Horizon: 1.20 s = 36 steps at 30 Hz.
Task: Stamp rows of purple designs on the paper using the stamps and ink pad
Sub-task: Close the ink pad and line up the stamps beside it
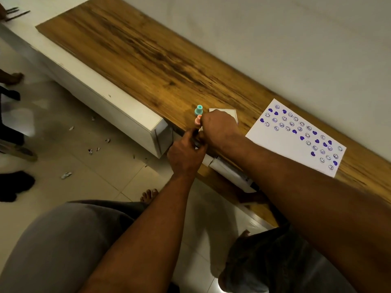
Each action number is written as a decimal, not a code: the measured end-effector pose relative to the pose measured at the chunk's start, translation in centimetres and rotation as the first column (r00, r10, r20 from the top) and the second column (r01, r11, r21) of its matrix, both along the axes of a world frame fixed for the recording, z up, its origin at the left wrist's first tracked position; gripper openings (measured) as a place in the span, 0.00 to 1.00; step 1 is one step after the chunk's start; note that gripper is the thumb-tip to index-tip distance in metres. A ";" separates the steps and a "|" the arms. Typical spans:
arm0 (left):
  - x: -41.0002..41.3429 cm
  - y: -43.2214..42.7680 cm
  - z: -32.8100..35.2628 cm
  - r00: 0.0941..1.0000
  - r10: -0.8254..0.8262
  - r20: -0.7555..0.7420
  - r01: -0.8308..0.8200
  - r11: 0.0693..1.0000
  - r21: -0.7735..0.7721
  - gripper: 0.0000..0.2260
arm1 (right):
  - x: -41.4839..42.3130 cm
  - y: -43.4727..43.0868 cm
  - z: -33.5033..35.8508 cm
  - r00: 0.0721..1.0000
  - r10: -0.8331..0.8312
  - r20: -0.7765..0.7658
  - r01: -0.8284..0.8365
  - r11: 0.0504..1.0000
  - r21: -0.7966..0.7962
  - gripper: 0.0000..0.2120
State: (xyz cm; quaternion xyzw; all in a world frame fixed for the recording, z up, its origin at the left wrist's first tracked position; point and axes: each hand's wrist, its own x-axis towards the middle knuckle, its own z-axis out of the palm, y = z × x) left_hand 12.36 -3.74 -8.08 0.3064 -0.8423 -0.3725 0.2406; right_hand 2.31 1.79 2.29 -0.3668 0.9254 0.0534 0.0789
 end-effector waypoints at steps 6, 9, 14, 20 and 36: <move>-0.1 0.4 0.0 1.000 0.014 0.008 -0.014 1.000 0.000 0.19 | -0.1 3.5 -0.2 0.994 -0.092 0.058 0.107 0.935 -0.337 0.19; 0.0 0.3 0.3 0.999 0.012 -0.040 -0.012 1.000 -0.005 0.18 | -1.0 6.3 0.1 0.980 -0.167 0.107 0.197 0.864 -0.463 0.18; 1.0 1.4 0.4 0.988 0.007 -0.153 -0.004 1.000 0.020 0.15 | -5.3 9.4 0.3 0.959 -0.192 0.209 0.277 0.797 -0.537 0.20; 1.1 3.4 -0.1 0.986 -0.064 -0.152 0.060 0.998 -0.033 0.21 | -10.6 7.6 0.2 0.969 -0.100 0.227 0.183 0.907 -0.379 0.29; -0.6 5.1 0.2 0.998 0.024 -0.051 -0.025 1.000 -0.003 0.28 | -11.0 5.3 -1.0 0.972 0.056 0.229 -0.011 0.981 -0.194 0.27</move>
